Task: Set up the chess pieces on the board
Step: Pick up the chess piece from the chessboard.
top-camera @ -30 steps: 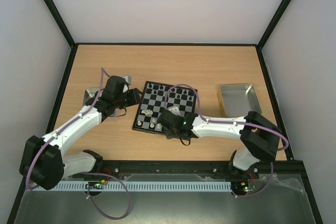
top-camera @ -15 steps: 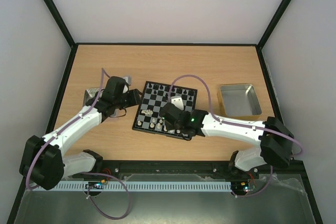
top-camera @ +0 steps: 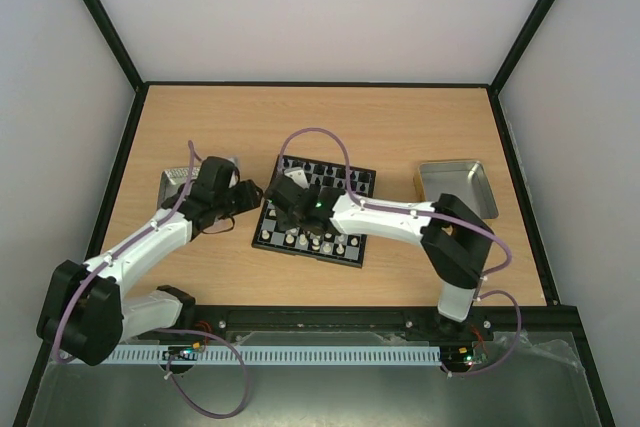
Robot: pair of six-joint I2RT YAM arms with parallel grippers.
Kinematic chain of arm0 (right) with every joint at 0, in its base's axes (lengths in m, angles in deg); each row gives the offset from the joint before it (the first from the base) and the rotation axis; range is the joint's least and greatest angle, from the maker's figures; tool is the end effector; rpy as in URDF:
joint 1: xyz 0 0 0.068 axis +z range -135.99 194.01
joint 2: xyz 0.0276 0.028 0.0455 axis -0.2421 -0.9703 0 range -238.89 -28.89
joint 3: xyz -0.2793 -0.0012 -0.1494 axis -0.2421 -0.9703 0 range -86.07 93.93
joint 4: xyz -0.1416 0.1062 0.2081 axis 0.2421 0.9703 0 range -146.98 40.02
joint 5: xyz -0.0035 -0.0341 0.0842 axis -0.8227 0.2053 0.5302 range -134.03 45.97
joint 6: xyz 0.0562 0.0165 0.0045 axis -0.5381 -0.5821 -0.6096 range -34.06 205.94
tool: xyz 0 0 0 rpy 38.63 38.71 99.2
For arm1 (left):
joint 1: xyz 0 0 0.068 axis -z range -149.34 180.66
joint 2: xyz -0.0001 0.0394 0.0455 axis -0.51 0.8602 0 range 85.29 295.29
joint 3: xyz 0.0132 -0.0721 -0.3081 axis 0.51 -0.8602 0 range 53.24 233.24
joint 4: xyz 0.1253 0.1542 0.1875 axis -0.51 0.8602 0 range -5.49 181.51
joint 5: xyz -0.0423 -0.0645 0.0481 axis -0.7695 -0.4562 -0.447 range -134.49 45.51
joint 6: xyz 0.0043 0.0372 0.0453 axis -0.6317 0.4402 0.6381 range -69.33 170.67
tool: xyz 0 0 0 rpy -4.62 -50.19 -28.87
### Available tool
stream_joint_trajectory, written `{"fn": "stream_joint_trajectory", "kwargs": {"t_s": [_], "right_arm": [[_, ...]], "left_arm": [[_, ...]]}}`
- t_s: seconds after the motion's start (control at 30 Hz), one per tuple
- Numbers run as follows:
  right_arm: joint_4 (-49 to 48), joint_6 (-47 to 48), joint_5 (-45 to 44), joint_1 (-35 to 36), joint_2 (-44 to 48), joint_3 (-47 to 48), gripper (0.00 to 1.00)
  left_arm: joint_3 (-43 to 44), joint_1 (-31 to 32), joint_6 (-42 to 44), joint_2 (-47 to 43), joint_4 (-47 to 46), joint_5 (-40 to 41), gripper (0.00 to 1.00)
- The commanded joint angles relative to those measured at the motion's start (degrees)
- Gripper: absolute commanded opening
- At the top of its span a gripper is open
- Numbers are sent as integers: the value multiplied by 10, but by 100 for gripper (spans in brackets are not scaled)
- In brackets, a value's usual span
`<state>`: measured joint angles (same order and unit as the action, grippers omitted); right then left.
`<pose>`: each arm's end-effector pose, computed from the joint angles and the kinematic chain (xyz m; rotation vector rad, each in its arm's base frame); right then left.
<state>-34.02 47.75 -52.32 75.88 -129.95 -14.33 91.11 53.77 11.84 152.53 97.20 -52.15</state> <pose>0.1961 0.3536 0.2514 -0.4627 2.5157 0.5504 0.2190 -0.0996 0.2467 -0.2577 2.3882 -0.6870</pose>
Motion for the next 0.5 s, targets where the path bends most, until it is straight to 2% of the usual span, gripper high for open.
{"fn": "stream_joint_trajectory", "kwargs": {"t_s": [0.0, 0.3, 0.47], "right_arm": [[-8, 15, -8, -9, -41, 32, 29], [-10, 34, 22, -24, -96, 58, 25], [-6, 34, 16, -26, -110, 62, 17]], "left_arm": [[-12, -10, -4, -10, -11, -3, 51], [-16, -22, 3, 0, -22, -16, 51], [-17, -25, 4, 5, -24, -21, 51]]}}
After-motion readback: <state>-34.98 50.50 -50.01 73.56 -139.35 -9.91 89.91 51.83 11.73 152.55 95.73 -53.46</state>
